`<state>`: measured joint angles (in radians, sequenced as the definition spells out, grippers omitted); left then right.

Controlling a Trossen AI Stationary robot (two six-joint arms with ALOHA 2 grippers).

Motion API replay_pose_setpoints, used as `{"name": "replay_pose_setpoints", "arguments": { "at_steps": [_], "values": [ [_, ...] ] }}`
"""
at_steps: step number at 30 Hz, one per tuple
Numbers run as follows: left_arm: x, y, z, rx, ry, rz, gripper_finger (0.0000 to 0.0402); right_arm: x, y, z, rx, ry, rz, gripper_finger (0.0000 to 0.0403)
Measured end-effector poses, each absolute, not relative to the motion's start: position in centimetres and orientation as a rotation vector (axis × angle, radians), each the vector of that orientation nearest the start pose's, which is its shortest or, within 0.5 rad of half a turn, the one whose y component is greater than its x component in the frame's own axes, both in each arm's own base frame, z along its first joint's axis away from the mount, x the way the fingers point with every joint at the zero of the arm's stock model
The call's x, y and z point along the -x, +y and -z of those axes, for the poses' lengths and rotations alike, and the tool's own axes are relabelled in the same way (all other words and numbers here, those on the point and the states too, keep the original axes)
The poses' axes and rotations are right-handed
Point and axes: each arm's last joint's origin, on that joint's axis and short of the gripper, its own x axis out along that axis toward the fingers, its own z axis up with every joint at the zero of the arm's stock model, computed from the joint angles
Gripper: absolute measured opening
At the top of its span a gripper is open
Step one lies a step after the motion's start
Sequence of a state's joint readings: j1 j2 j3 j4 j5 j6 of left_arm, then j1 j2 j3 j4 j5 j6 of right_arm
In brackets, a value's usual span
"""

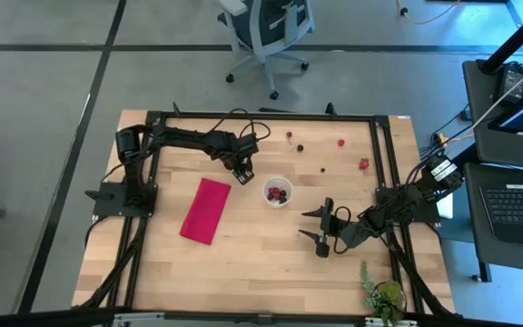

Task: Pick and placing Produce into tupperware
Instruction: Put the black cherries into the transparent bin

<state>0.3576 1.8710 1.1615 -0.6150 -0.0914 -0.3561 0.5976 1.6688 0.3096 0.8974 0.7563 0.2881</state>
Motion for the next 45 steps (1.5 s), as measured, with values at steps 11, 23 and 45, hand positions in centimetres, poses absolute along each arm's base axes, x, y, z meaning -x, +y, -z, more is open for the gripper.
{"name": "replay_pose_setpoints", "arguments": {
  "at_steps": [11,23,45],
  "values": [
    [-32.3,12.4,-14.4,0.471,1.265,-0.613,0.0169,-20.6,11.6,-10.0,-0.006,0.333,0.208,0.0264],
    [-32.6,12.6,-12.9,0.457,1.31,-0.604,0.0168,-20.6,11.6,-9.9,-0.011,0.335,0.209,0.0264],
    [-31.5,11.2,-15.5,0.399,1.331,-0.547,0.0116,-20.6,11.6,-9.9,-0.009,0.335,0.209,0.0264]
  ]
}}
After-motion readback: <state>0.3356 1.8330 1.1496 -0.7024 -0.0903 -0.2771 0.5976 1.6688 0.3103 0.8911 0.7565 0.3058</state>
